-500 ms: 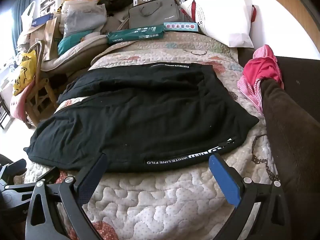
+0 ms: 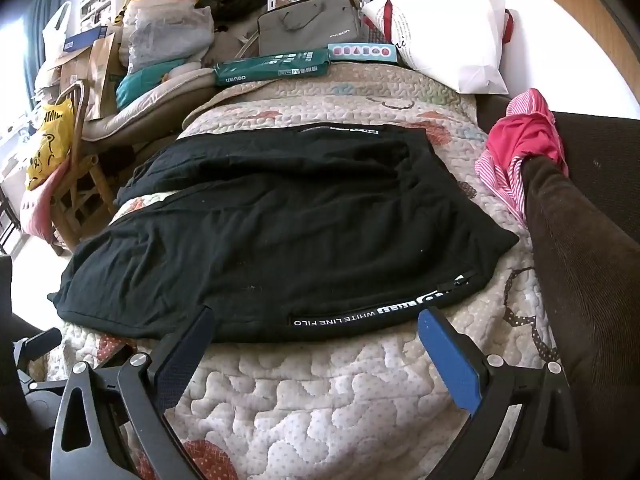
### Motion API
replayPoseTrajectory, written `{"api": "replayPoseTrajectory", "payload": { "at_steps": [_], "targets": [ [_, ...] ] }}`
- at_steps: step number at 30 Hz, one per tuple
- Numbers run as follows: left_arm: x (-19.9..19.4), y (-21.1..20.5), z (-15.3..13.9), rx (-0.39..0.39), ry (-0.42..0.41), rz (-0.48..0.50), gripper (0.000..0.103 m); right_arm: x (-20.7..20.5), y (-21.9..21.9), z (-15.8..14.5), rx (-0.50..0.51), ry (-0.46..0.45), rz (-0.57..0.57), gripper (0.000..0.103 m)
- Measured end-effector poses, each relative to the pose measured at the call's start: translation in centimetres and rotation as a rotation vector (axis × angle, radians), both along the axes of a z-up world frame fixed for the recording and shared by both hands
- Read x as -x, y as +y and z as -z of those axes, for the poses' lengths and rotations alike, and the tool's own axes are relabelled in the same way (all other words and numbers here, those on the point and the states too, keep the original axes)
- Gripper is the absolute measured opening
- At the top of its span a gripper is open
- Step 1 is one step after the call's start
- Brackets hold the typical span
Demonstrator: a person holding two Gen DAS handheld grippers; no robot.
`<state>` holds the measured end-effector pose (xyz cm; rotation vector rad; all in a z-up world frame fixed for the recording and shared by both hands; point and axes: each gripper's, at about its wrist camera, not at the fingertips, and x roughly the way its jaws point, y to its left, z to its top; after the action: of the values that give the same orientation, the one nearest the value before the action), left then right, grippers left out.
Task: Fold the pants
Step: 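Move both grippers toward the waistband of the black pants, then grasp the black pants edge with both grippers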
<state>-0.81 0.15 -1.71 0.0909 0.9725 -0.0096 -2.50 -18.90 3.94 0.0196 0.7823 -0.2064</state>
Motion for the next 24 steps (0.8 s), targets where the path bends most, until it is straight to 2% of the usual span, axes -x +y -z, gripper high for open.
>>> {"api": "replayPoseTrajectory", "payload": {
  "at_steps": [1,4,5,9,10,11,12,14,16,18,20,22,24],
  "targets": [
    [-0.1,0.2,-0.1,0.008,0.005,0.001,0.103,0.0,0.0,0.0,0.001,-0.001,0.0,0.103],
    [-0.9,0.9,-0.1,0.134,0.077,-0.011,0.103,0.1,0.1,0.0,0.0,-0.004,-0.002,0.103],
    [-1.0,1.3,-0.1,0.154,0.086,-0.015,0.103,0.1,0.1,0.0,0.0,-0.005,-0.004,0.103],
    [-0.5,0.7,-1.1,0.097,0.101,0.024,0.102,0.5,0.2,-0.5,0.004,-0.031,-0.01,0.103],
    [-0.2,0.6,-1.7,0.1,0.089,0.046,0.096,0.6,0.2,-0.8,0.004,-0.044,-0.012,0.103],
    [0.2,0.5,-2.5,0.069,0.057,0.064,0.092,0.8,0.3,-1.2,0.004,-0.058,-0.014,0.103],
    [0.5,0.5,-3.6,0.058,0.031,0.073,0.092,1.1,0.2,-1.7,0.005,-0.076,-0.015,0.103],
    [0.8,1.2,-6.2,0.101,-0.037,0.079,0.092,1.6,0.1,-2.8,0.012,-0.12,-0.014,0.103],
    [0.1,2.1,-8.7,0.145,-0.067,0.074,0.092,2.1,-0.3,-4.0,0.012,-0.163,-0.014,0.103],
    [-1.4,3.2,-11.1,0.187,-0.097,0.064,0.092,2.4,-0.9,-5.5,-0.022,-0.198,-0.023,0.103],
    [-3.3,4.5,-13.0,0.199,-0.122,0.053,0.092,1.8,-1.4,-6.5,-0.056,-0.194,-0.041,0.103],
    [-5.5,5.5,-14.1,0.215,-0.143,0.055,0.092,0.6,-1.6,-7.6,-0.059,-0.174,-0.076,0.103],
    [-8.6,6.4,-14.7,0.209,-0.123,0.065,0.092,-0.6,-1.7,-8.6,-0.061,-0.156,-0.122,0.103]
  ]
}}
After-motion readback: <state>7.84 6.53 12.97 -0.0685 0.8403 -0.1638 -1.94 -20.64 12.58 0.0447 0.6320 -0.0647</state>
